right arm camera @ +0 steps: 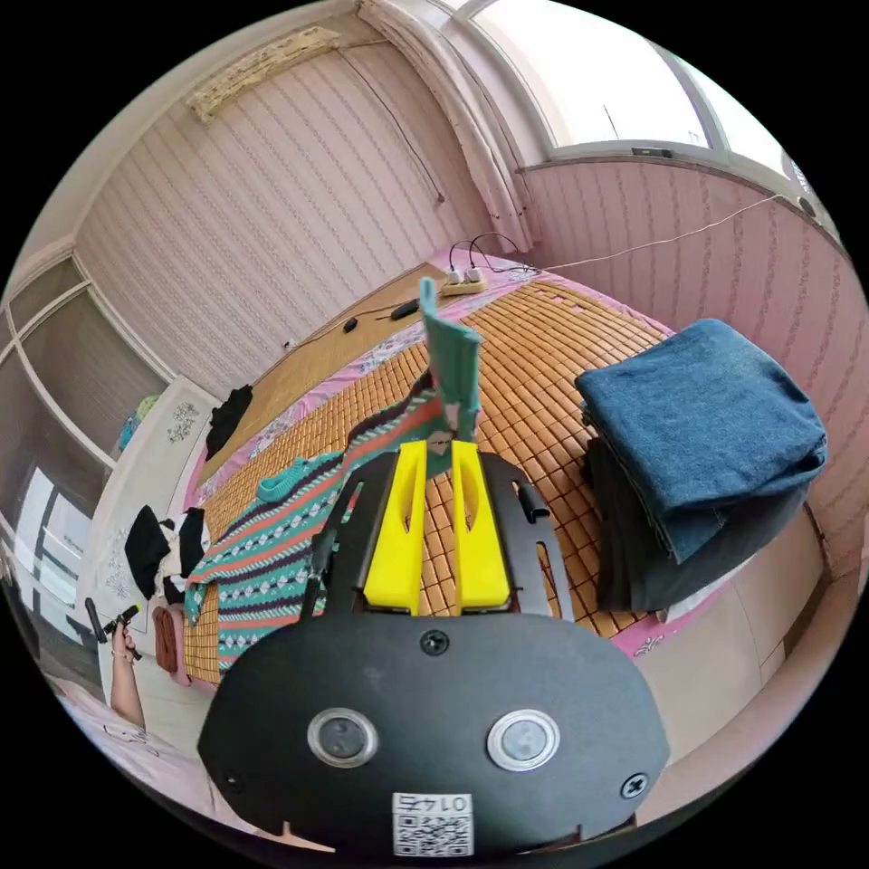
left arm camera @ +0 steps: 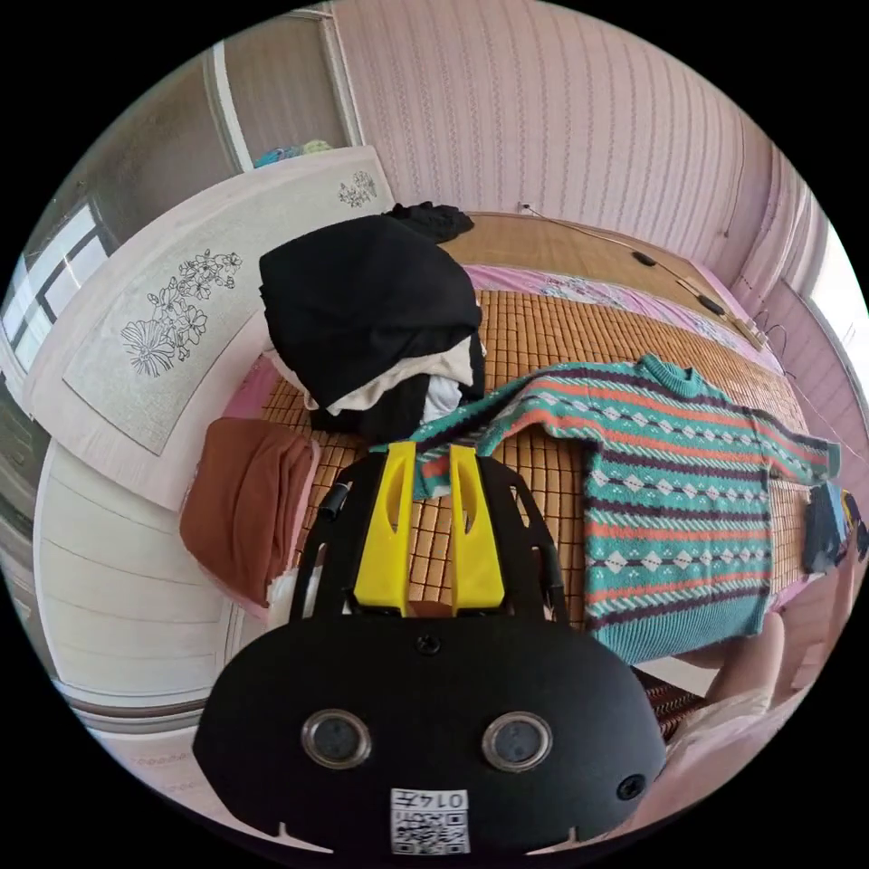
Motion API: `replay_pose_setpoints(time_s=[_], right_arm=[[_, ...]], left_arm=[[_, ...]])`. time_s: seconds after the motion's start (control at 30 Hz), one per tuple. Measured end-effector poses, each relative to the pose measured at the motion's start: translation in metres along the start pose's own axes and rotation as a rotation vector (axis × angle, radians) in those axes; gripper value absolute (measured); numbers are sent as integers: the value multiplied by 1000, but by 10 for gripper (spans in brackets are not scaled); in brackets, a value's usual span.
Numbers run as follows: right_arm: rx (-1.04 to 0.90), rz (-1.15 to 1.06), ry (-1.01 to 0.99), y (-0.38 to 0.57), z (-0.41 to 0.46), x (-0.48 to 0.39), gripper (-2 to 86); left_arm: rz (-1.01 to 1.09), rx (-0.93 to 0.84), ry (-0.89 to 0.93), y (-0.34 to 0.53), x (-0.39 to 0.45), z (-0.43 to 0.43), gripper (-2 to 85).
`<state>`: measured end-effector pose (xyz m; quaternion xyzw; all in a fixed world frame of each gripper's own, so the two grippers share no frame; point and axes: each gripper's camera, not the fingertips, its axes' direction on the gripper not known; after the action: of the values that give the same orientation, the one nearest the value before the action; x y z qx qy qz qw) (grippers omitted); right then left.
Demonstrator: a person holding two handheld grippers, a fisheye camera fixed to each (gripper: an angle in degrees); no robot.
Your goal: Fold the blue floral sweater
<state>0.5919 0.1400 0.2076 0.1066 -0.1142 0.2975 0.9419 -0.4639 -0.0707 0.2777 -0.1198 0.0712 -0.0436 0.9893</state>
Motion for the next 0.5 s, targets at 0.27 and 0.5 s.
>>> replay_pose_setpoints(time_s=[0.27,0.5], right_arm=[[-625,-282,-140,140,110,-98,85],[-777,-370,39,179,148,-124,54]], left_arm=[[134,-437,395,80,82,104,121],[258,-501,311,89,94,117,108]])
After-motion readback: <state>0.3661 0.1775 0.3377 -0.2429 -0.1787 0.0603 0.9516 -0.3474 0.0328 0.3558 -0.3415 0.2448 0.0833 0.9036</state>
